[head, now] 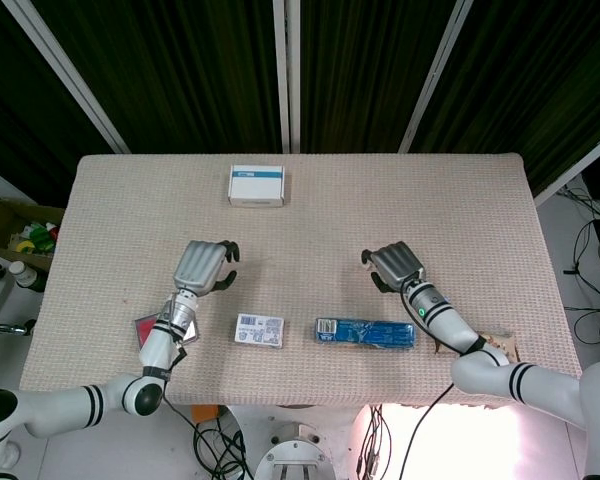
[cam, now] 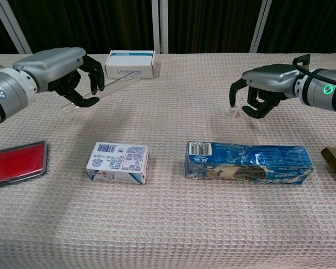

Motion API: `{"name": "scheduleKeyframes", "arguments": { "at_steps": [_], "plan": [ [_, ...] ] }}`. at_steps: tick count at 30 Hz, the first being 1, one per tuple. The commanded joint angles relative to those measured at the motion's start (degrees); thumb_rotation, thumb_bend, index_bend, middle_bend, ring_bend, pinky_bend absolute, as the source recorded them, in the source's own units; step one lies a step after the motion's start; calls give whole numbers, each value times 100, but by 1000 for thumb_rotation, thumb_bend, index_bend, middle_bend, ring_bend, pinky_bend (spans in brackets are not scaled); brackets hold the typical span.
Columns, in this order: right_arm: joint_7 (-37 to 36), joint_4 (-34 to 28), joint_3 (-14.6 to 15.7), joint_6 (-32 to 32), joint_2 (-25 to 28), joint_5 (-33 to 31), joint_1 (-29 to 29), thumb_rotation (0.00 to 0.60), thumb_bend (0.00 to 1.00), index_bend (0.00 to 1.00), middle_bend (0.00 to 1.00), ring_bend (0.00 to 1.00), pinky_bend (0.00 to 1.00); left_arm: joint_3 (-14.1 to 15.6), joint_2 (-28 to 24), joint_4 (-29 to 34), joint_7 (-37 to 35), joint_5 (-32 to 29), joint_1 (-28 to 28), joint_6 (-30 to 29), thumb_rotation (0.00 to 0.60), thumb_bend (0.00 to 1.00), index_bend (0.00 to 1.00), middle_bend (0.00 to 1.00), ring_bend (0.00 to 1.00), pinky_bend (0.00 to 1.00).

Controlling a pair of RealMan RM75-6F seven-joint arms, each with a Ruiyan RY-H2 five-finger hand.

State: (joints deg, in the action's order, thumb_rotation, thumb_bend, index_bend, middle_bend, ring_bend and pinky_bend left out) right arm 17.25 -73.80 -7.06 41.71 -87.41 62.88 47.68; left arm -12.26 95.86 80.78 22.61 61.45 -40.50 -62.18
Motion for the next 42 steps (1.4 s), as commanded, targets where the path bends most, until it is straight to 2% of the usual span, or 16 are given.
{"name": "scheduleKeyframes", "arguments": {
  "at_steps": [1, 3, 5, 7, 9, 13, 17, 29, 42],
  "plan": [
    [-38, -83, -26, 126, 42, 63, -32, 600, 531, 379, 881, 1000, 1000, -5, -5, -7, -2, 4, 0, -2, 600, 481, 655, 654, 809, 1000],
    [-111, -169, -80, 183, 119, 42, -58, 600, 490, 371, 878, 1000, 1000, -12, -11, -15, -11, 5, -1, 1, 600, 480, 655, 654, 809, 1000],
    [-101, -191, -140, 211, 167, -34, -49, 600, 397, 359, 875, 1000, 1000, -16, -12, -17, -17, 13, -5, 7, 600, 480, 655, 654, 809, 1000],
    [2, -164, -180, 231, 171, -120, -11, 600, 251, 352, 873, 1000, 1000, -16, -8, -15, -24, 22, -8, 10, 600, 481, 655, 654, 809, 1000],
    [76, -128, -198, 185, 139, -196, 44, 600, 184, 351, 873, 1000, 1000, -16, 2, -14, -24, 25, -9, 8, 600, 481, 655, 654, 810, 1000],
    [225, 3, -165, -37, 48, -333, 186, 600, 143, 350, 874, 1000, 1000, -19, 9, -15, -6, 13, -12, 11, 600, 480, 655, 654, 810, 1000],
    [247, 136, -156, -178, -46, -426, 282, 600, 137, 365, 879, 1000, 1000, -21, 6, -19, 6, -7, -5, 10, 600, 481, 655, 654, 810, 1000],
    [160, 532, -90, -386, -238, -453, 415, 600, 211, 443, 884, 1000, 1000, -21, 40, -102, -35, -46, 2, 53, 600, 482, 655, 654, 809, 1000],
    [-31, 750, -82, -468, -335, -354, 474, 600, 330, 464, 889, 1000, 1000, -10, 42, -143, -82, -31, 23, 63, 600, 483, 655, 654, 809, 1000]
  ]
}}
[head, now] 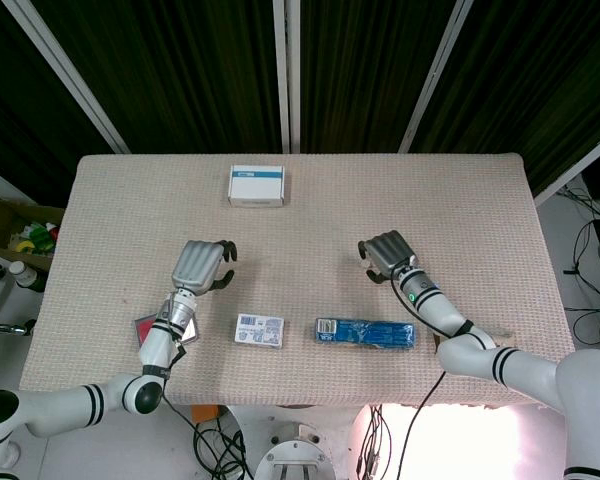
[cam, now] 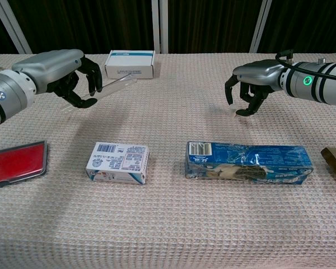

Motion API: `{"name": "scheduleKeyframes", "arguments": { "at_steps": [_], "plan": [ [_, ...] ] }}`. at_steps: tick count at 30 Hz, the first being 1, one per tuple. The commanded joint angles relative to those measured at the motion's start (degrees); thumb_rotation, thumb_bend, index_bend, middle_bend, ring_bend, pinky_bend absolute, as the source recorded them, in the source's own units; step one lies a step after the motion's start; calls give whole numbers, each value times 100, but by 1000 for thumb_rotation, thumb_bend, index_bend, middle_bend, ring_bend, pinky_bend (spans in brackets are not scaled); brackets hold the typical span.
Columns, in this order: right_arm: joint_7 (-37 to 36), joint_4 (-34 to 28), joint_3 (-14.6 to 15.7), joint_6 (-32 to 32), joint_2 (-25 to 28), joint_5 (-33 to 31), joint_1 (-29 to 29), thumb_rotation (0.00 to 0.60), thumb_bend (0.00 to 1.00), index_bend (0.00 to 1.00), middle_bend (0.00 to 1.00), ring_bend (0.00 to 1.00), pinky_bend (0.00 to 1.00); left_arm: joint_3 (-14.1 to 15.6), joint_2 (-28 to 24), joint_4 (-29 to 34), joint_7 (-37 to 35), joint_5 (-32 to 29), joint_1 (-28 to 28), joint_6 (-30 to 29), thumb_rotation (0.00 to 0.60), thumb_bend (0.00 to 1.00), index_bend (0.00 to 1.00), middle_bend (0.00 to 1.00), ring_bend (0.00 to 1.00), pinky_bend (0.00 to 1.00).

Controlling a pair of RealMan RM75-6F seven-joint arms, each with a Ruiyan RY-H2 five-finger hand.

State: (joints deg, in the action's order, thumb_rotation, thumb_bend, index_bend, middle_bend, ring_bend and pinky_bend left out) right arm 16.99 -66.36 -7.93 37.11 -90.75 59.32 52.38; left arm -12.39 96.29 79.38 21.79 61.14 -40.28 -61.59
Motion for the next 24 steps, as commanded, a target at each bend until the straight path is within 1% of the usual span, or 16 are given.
{"name": "scheduleKeyframes", "arguments": {
  "at_steps": [1, 6, 13, 18, 21, 24],
  "plan": [
    [-5, 10, 8, -11, -2, 3, 6, 600, 333, 464, 889, 1000, 1000, 4, 1, -5, -1, 2, 1, 5, 600, 482, 655, 654, 809, 1000],
    [-6, 17, 22, 2, -4, 9, 9, 600, 342, 471, 890, 1000, 1000, -1, 10, -18, -16, 10, 1, 7, 600, 483, 655, 654, 809, 1000],
    [2, 78, 34, 18, -39, 10, 16, 600, 381, 520, 899, 1000, 1000, -4, 14, -27, -27, 18, 7, 5, 600, 482, 655, 654, 809, 1000],
    [21, 100, 24, 106, -41, 48, 9, 600, 457, 593, 915, 1000, 1000, -12, 12, -26, -40, 25, 11, -2, 600, 482, 655, 654, 809, 1000],
    [-68, -73, -34, 232, 87, 121, -33, 600, 477, 629, 924, 1000, 1000, -38, 7, 7, -97, 42, 20, -26, 600, 483, 655, 654, 809, 1000],
    [-331, -531, -180, 486, 385, 300, -124, 600, 477, 649, 929, 1000, 1000, -62, -18, 63, -178, 69, 27, -30, 600, 482, 655, 654, 809, 1000]
  ]
}}
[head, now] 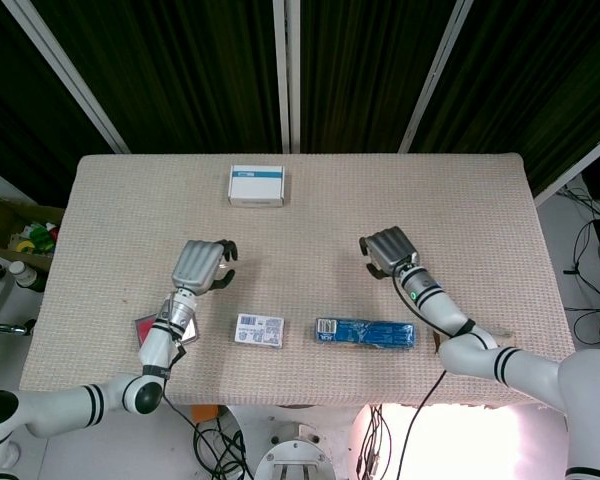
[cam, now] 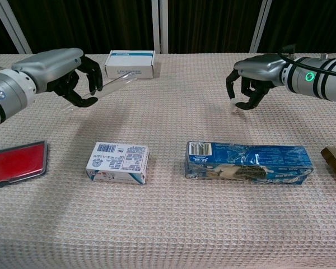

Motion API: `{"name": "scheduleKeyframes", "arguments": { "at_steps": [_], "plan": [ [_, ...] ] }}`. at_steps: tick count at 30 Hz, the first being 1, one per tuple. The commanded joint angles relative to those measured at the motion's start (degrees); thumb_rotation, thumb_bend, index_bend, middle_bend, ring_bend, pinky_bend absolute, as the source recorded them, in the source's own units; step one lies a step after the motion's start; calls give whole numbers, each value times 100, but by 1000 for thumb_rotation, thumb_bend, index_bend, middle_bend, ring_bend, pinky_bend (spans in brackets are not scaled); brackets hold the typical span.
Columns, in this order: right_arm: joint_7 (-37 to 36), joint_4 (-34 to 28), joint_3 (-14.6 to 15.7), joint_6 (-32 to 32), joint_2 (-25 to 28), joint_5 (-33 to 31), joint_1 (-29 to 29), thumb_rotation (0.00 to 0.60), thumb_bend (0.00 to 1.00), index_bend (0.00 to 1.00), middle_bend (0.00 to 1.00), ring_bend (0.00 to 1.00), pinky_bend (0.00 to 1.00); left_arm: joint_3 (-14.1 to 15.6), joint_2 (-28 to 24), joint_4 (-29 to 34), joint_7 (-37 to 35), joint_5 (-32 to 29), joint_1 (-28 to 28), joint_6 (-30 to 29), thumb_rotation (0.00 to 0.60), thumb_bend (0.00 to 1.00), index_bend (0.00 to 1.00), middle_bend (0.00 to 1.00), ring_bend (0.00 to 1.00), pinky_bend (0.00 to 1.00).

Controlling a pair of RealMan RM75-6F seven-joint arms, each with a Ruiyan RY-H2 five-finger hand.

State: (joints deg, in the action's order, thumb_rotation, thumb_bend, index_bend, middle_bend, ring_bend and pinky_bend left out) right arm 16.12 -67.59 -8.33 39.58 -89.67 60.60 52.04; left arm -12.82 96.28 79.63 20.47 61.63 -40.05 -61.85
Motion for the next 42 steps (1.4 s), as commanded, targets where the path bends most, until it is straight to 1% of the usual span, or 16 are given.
{"name": "scheduleKeyframes", "arguments": {
  "at_steps": [1, 6, 9, 13, 18, 26, 35, 42],
  "plan": [
    [-354, -583, -195, 317, 393, 238, -123, 600, 477, 654, 931, 1000, 1000, -27, -25, 61, -74, 29, 1, 7, 600, 483, 655, 654, 809, 1000],
    [-1031, -1549, -562, 576, 1068, 571, -218, 600, 479, 674, 936, 1000, 1000, -181, -67, 186, -270, 5, -91, 130, 600, 483, 655, 655, 809, 1000],
    [-1415, -1994, -769, 666, 1340, 757, -223, 600, 487, 683, 940, 1000, 1000, -306, -42, 243, -492, -110, -141, 261, 600, 483, 656, 656, 809, 1000],
    [-1703, -2297, -894, 736, 1474, 982, -183, 600, 498, 692, 943, 1000, 1000, -419, 25, 302, -806, -193, -184, 379, 600, 483, 658, 660, 809, 1000],
    [-1851, -2377, -942, 787, 1440, 1102, -106, 600, 510, 695, 944, 1000, 1000, -435, 147, 257, -993, -149, -238, 404, 600, 485, 658, 660, 809, 1000],
    [-1857, -2353, -895, 799, 1360, 1124, -31, 600, 517, 696, 945, 1000, 1000, -485, 204, 283, -1339, -131, -260, 472, 600, 484, 658, 660, 809, 1000],
    [-1762, -2276, -871, 778, 1191, 1090, 114, 600, 520, 697, 945, 1000, 1000, -479, 211, 359, -1368, -72, -304, 429, 600, 484, 658, 660, 809, 1000],
    [-1702, -2298, -849, 796, 1164, 1067, 159, 600, 521, 697, 945, 1000, 1000, -493, 207, 413, -1344, -95, -341, 414, 600, 484, 658, 659, 809, 1000]
  ]
}}
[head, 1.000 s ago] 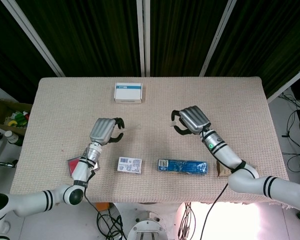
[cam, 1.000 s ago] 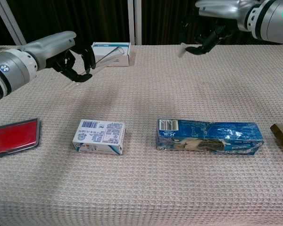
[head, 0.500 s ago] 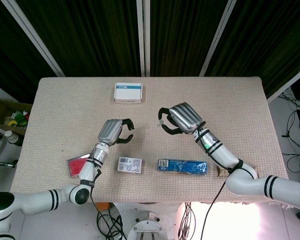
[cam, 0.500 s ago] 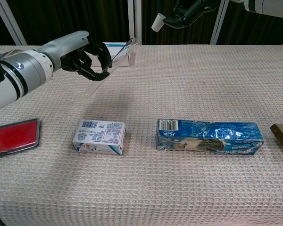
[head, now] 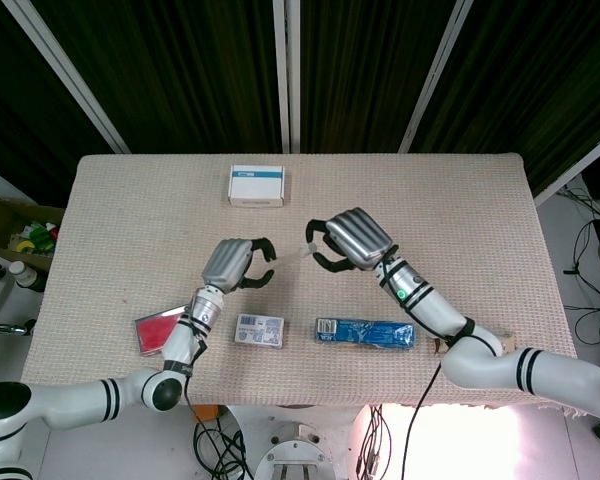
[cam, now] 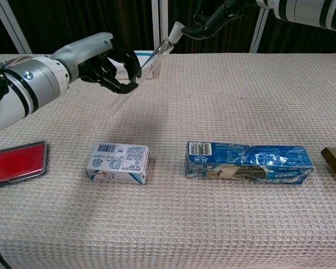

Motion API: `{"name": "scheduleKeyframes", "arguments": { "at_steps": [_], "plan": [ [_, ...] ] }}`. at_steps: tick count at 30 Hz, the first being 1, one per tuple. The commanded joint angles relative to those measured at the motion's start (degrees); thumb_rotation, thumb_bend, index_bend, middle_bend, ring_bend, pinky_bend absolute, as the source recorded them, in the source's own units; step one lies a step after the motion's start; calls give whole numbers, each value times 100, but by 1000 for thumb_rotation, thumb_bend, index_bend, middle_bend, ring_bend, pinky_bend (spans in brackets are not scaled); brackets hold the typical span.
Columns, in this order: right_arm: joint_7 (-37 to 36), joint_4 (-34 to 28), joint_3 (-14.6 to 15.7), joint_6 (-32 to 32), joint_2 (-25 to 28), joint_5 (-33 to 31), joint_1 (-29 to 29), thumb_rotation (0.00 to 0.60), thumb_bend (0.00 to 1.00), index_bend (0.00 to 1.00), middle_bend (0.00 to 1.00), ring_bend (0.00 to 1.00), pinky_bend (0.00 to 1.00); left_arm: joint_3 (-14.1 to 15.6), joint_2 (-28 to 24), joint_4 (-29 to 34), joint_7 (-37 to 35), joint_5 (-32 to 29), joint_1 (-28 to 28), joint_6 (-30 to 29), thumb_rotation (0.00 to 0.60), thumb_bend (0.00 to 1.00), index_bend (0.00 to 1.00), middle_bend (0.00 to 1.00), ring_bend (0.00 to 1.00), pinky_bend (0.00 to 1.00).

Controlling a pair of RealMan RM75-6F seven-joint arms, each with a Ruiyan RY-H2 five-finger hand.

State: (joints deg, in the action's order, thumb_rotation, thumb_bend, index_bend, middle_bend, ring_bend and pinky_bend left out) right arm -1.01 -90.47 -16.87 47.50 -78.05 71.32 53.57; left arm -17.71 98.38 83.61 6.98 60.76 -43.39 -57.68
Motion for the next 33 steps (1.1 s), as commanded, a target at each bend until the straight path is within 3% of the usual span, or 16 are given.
{"name": "scheduleKeyframes", "arguments": {
  "at_steps": [1, 33],
  "plan": [
    [18, -16, 8, 7, 2, -9, 10, 600, 522, 697, 945, 1000, 1000, -6, -5, 24, 5, -13, -11, -2, 600, 484, 658, 659, 809, 1000],
    [136, 96, 92, 62, -193, -65, 137, 600, 494, 690, 945, 1000, 1000, -43, -123, 260, -12, -120, -126, -9, 600, 486, 658, 660, 809, 1000]
  ]
}}
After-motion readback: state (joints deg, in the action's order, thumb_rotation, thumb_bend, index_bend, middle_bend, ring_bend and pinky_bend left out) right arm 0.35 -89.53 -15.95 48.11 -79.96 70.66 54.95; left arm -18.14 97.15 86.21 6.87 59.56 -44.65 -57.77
